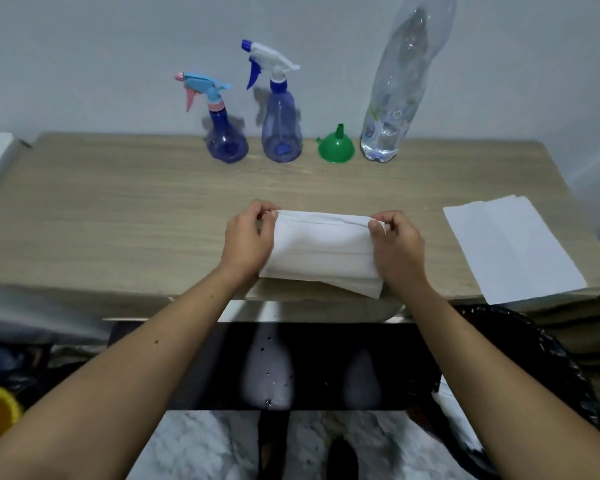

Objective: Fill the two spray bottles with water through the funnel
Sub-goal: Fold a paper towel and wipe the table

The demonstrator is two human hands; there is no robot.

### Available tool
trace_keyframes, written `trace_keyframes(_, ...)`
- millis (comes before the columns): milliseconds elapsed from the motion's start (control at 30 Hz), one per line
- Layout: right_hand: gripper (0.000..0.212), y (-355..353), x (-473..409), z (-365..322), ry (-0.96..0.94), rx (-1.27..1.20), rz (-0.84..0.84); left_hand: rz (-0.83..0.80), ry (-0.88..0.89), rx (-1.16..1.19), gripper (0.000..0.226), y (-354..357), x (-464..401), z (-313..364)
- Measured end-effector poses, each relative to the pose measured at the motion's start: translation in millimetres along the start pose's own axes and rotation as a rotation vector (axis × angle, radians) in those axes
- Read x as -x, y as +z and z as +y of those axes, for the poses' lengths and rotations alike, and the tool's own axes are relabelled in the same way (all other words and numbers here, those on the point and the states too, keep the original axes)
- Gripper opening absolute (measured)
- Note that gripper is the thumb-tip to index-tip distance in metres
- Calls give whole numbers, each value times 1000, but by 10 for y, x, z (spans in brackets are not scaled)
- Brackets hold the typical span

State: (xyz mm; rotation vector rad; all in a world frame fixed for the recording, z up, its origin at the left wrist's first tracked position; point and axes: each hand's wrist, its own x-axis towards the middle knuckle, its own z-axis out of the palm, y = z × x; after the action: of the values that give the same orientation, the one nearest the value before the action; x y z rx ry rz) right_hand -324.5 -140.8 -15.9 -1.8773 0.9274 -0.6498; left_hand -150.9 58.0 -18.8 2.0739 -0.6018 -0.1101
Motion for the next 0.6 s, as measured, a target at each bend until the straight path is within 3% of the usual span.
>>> trace_keyframes(367, 15, 129, 14, 193, -222, 343, -28, 1, 38, -322, 25, -86, 243, -157)
trace_keyframes(500, 32, 111, 143, 247, -338, 379, 19, -63, 307, -417, 34, -20, 306, -198)
trace_keyframes(600, 45, 148, 226, 226, -530, 366, -103, -223, 453, -455, 47, 88, 337, -190)
